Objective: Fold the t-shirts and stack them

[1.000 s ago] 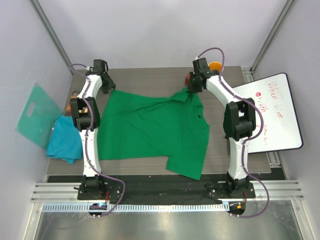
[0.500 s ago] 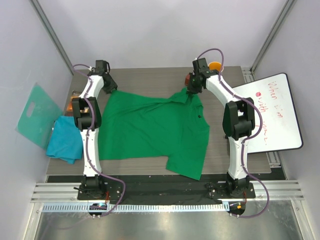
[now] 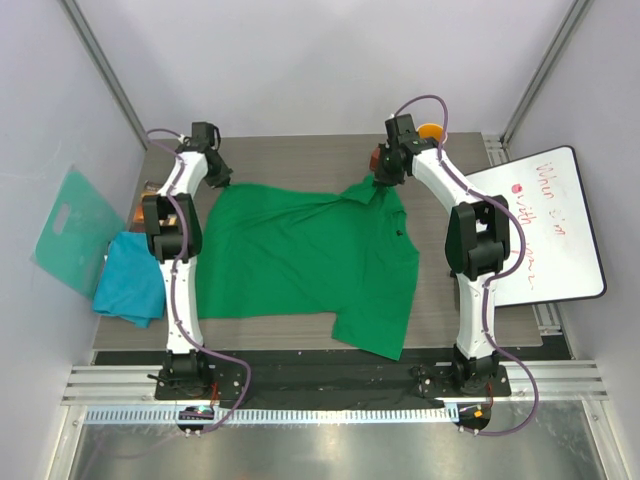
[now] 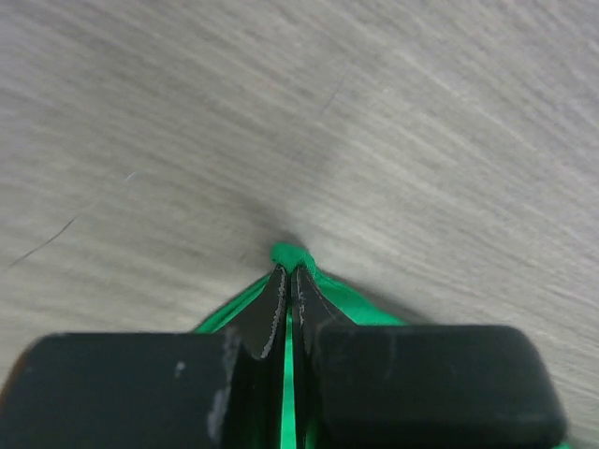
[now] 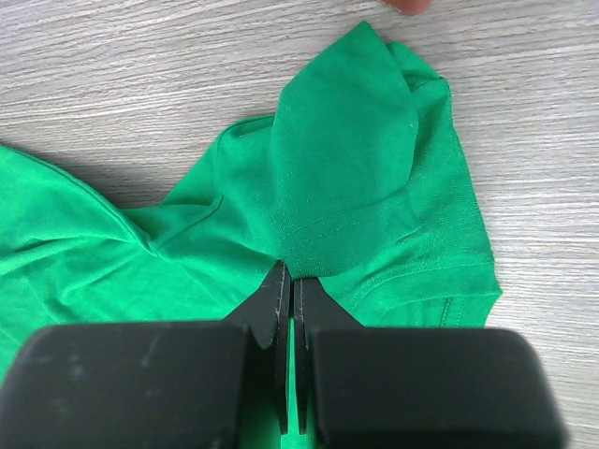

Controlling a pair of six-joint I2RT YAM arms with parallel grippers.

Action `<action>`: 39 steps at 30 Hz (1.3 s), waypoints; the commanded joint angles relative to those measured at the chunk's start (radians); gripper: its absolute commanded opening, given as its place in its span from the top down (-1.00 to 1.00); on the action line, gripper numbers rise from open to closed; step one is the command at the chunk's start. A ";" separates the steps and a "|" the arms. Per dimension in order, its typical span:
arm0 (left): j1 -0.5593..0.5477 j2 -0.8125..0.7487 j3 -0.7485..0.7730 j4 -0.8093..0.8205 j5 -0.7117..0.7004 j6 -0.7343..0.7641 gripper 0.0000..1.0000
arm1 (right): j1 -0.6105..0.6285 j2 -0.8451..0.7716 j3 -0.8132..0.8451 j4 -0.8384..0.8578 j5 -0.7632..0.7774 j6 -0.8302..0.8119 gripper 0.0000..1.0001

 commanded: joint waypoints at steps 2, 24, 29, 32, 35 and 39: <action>0.026 -0.171 -0.022 0.013 -0.092 0.053 1.00 | -0.006 -0.035 0.060 0.010 0.033 -0.035 0.97; 0.047 -0.533 -0.341 -0.014 -0.101 0.156 1.00 | -0.006 0.092 0.286 -0.093 -0.146 -0.006 0.98; 0.047 -0.667 -0.441 -0.007 -0.114 0.156 1.00 | -0.005 0.003 0.223 -0.121 -0.145 -0.021 0.98; 0.047 -0.717 -0.493 -0.011 -0.120 0.157 1.00 | 0.000 -0.057 0.151 -0.133 -0.145 -0.020 0.98; 0.047 -0.738 -0.526 -0.043 -0.118 0.159 1.00 | 0.007 -0.112 0.063 -0.145 -0.149 -0.021 0.98; 0.047 -0.764 -0.582 -0.088 -0.112 0.157 1.00 | 0.020 -0.173 -0.059 -0.147 -0.161 -0.026 0.98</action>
